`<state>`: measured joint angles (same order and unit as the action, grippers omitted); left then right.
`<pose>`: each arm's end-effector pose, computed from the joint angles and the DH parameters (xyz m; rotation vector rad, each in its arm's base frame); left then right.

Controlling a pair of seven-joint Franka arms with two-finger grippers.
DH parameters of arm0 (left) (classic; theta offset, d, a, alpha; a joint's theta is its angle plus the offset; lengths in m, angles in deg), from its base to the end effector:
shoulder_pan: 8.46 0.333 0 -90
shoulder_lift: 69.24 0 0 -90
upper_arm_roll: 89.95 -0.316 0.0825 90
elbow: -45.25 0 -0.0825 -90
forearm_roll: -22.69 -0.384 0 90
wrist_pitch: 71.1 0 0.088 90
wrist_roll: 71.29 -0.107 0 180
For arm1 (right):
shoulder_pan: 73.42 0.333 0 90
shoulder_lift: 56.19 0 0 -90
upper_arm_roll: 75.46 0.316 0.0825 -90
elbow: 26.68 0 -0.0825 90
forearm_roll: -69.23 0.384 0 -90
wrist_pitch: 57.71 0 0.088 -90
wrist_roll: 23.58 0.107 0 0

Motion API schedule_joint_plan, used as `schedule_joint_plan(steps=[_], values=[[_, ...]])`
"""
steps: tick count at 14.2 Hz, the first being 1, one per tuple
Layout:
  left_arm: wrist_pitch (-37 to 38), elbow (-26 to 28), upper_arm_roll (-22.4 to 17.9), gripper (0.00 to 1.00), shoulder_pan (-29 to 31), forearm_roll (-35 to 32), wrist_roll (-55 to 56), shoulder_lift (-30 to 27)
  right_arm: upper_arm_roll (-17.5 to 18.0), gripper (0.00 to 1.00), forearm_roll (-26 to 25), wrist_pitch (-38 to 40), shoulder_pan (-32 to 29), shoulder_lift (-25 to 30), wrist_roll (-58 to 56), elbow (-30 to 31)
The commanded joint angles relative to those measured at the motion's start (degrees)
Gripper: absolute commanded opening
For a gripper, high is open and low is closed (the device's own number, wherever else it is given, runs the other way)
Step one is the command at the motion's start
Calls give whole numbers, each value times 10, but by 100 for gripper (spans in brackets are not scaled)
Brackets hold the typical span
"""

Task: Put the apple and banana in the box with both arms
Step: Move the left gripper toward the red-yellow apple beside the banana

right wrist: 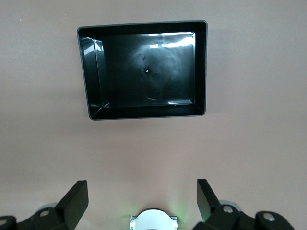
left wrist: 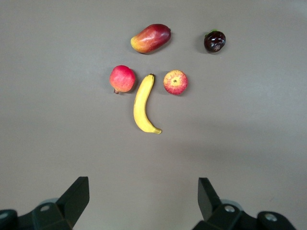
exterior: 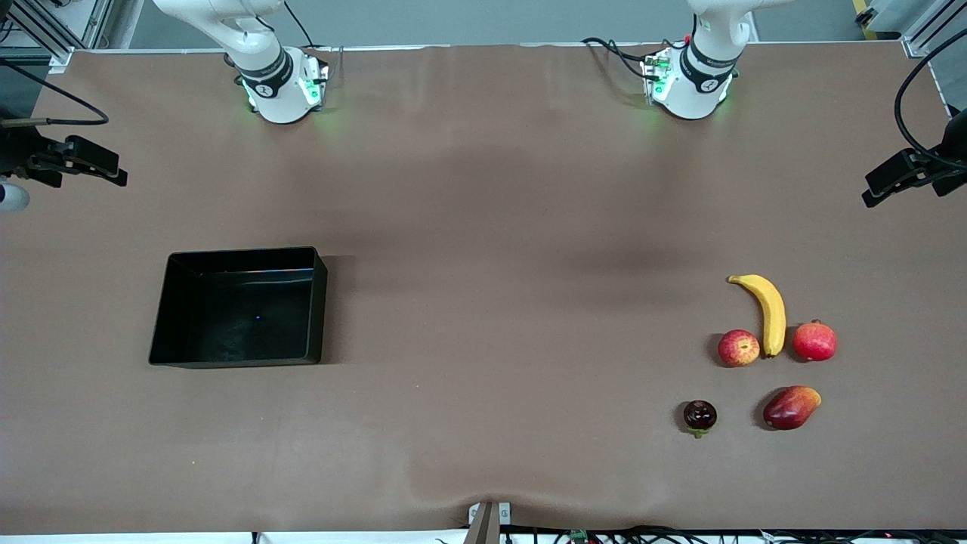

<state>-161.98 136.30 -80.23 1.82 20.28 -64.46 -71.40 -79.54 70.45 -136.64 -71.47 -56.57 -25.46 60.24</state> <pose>0.5446 0.0079 0.6377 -3.0881 -0.1996 -0.0569 0.5355 -0.0172 0.6303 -3.1076 0.0029 0.2261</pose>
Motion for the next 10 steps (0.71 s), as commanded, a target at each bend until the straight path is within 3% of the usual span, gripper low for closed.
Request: schedule_joint_plan(steps=[1, 4, 7, 10], values=[[1, -11, 1, 100, -3, -2, 0, 7, 7, 100, -10, -16, -4, 0, 7, -15], [0, -12, 1, 100, -4, -2, -2, 8, 7, 100, -10, -17, -2, 0, 7, -15], [-5, -12, 2, 100, -4, 7, 4, 43, 7, 100, -10, -17, -2, 0, 7, -15], [-75, -1, 1, 100, -4, 5, 5, 93, 8, 100, -8, -18, -6, -1, 7, -12]])
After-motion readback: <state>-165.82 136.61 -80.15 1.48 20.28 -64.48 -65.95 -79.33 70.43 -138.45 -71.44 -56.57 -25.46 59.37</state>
